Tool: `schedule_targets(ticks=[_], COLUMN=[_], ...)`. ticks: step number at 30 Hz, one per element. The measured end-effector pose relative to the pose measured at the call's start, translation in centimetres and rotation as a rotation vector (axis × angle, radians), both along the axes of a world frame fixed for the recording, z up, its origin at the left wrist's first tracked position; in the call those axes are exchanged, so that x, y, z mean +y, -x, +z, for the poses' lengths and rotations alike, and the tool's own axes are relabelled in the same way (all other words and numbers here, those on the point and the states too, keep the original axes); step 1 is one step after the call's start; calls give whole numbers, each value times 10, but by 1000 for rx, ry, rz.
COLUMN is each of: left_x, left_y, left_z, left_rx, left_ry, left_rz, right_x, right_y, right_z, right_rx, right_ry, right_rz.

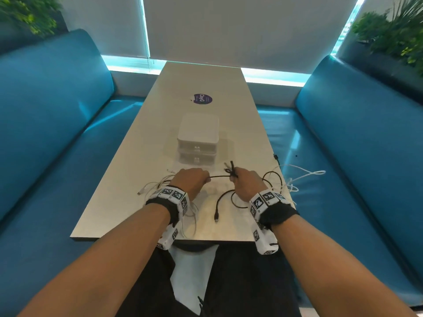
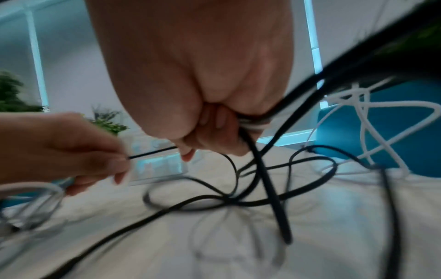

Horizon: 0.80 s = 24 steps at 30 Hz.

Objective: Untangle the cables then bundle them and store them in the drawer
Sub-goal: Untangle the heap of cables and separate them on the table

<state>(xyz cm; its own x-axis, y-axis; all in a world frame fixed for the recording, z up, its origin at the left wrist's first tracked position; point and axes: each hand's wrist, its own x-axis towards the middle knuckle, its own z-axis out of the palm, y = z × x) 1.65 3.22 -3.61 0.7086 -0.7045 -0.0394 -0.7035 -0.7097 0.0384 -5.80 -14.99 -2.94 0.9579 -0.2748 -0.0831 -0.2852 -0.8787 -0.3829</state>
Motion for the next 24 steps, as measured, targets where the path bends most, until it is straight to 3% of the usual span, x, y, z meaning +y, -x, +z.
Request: schedule_targets(ticks=[4,7,12,17,24], left_x=[6,-2,-13,-13,-8], left_y=[-2,-1,6,7,5], left_z=[4,-2,-10,-9,-9], left_rx=[28,17,-11,-30,-4], left_ry=[-34,-32,-89,-35,-27], left_rz=[15,3,-20,-27,25], right_x=[-23,-15,23,41,26], right_y=[5,4,1,-8,-6], right_z=[1,6,10,-3,-8], right_rx=[41,-9,-116,10,41], right_ry=[141,128,104,35,60], right_rz=[-143,-151,-50,103,122])
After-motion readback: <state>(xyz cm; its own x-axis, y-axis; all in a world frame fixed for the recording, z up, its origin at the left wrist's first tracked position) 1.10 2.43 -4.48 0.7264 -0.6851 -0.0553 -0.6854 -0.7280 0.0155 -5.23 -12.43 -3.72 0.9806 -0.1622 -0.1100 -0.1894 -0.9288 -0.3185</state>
